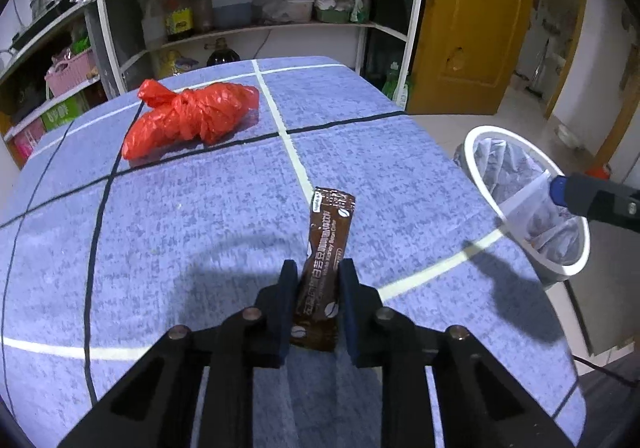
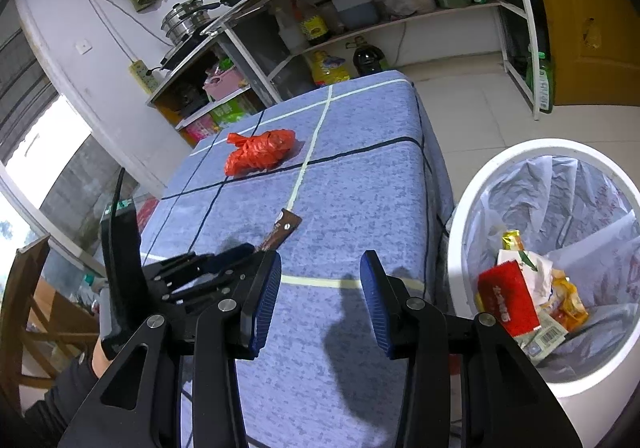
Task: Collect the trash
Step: 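Grasp the brown snack packet with the left gripper, then grasp the red plastic bag with the right gripper while the left gripper holds the packet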
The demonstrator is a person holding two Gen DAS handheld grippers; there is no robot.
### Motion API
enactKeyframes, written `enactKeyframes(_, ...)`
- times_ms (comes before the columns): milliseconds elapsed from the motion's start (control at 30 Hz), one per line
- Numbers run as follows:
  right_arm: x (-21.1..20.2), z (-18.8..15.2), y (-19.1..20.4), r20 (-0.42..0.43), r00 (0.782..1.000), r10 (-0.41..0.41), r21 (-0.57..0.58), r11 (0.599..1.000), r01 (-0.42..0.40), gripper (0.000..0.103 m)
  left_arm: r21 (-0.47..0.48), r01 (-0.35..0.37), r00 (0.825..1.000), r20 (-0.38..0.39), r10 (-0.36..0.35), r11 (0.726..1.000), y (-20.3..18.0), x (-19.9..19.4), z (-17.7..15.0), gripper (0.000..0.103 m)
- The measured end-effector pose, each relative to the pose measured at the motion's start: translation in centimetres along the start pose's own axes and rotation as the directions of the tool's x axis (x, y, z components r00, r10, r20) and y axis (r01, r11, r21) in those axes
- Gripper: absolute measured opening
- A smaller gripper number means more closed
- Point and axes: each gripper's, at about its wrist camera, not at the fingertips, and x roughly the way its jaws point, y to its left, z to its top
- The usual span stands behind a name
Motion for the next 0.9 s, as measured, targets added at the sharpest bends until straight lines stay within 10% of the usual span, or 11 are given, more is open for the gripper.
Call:
enactKeyframes(400,0.4,0.8,3.2,0.018,0.998,-0.060,-0.156,0.986,0.062,0.042,-0.115,0.083,0.990,0.124,-0.068,0.990,3.4,-5.9,-1.0,0.020)
enactKeyframes(900,9.9,6.5,9.5,-0.004,0.991,-0.132,-0.549,0.828,0.108,0.051,-0.302,0.056,0.984,0.176,-0.002,0.952,10.7,-8.1,-0.3,0.020)
